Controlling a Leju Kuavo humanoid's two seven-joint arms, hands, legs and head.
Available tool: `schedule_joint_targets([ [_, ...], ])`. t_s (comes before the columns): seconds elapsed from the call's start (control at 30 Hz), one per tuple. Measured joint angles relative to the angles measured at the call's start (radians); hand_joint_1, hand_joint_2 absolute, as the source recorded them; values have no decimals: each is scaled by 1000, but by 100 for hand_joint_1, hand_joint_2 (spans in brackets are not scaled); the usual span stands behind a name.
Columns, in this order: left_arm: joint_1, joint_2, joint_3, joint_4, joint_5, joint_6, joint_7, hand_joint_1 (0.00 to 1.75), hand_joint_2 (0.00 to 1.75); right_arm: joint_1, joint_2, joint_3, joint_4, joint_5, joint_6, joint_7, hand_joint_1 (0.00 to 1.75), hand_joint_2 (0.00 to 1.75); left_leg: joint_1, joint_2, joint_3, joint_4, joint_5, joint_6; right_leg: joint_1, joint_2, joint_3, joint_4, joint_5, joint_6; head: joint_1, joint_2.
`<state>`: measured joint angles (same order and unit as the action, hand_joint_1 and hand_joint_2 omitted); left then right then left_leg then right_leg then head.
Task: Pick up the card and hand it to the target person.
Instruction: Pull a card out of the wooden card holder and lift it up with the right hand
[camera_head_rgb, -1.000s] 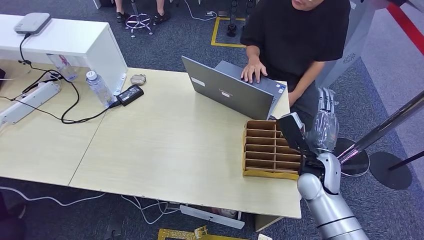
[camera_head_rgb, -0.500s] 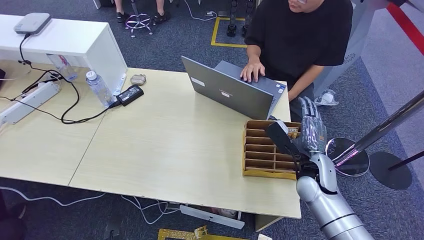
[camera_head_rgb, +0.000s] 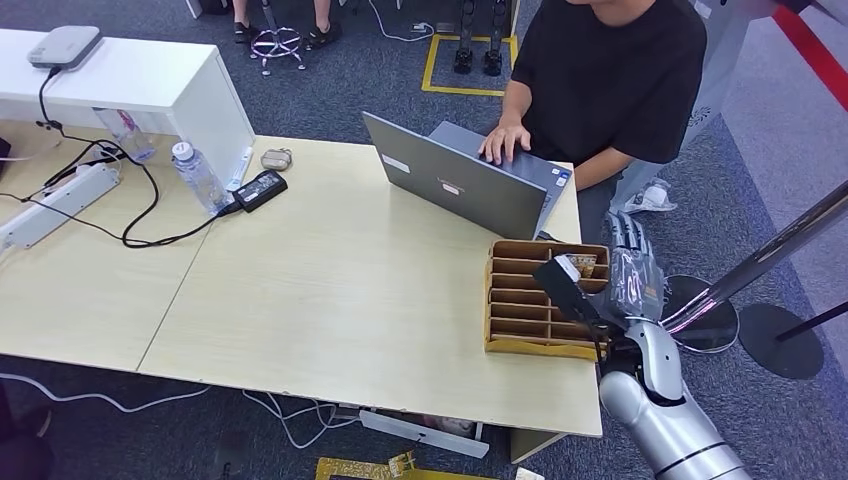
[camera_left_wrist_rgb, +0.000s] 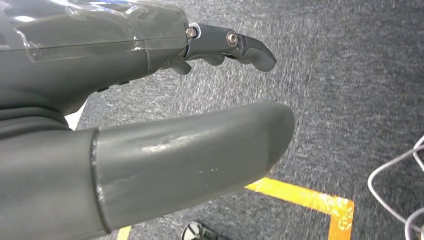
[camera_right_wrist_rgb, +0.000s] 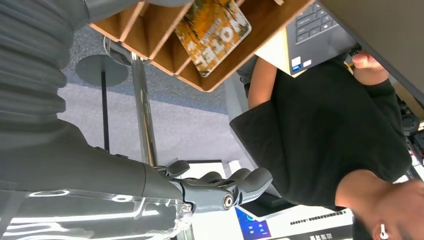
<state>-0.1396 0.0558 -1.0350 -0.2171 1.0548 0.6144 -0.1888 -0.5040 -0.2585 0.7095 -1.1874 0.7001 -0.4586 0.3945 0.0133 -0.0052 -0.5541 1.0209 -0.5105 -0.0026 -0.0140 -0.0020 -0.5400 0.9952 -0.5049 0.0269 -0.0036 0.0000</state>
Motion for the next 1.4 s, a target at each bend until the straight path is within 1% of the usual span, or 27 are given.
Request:
schedule_joint_targets([
  [0.1,0,-8,-4,0,0,2,0,0,0,2,-11,8,-12,6,17,14,33,175,0,0,0,0,0,0,0,0,0,0,0,0,0,0],
  [0.23,0,-11,-6,0,-1,2,4,0,0,2,-21,19,-21,6,41,25,41,175,0,0,0,0,0,0,0,0,0,0,0,0,0,0],
  [0.37,0,-12,-11,0,-4,3,8,0,0,1,-25,27,-22,-7,60,27,54,175,0,0,0,0,0,0,0,0,0,0,0,0,0,0],
  [0.57,0,-14,-15,0,-14,4,14,0,0,-19,-26,34,-17,-29,81,15,55,175,0,0,0,0,0,0,0,0,0,0,0,0,0,0],
  [0.73,0,-15,-18,0,-16,4,18,0,0,-40,-26,37,-6,-32,99,8,62,175,0,0,0,0,0,0,0,0,0,0,0,0,0,0],
  [0.97,0,-16,-22,0,-17,4,25,0,0,-60,-24,54,24,-23,122,9,63,175,0,0,0,0,0,0,0,0,0,0,0,0,0,0],
  [1.17,0,-17,-22,0,-18,5,27,0,0,-76,-22,70,56,-15,128,10,72,175,0,0,0,0,0,0,0,0,0,0,0,0,0,0],
  [1.3,0,-17,-22,0,-19,5,33,0,0,-81,-19,79,75,-14,133,12,70,175,0,0,0,0,0,0,0,0,0,0,0,0,0,0],
  [1.4,0,-18,-22,0,-20,6,39,0,0,-81,-19,86,81,-16,132,16,72,175,0,0,0,0,0,0,0,0,0,0,0,0,0,0],
])
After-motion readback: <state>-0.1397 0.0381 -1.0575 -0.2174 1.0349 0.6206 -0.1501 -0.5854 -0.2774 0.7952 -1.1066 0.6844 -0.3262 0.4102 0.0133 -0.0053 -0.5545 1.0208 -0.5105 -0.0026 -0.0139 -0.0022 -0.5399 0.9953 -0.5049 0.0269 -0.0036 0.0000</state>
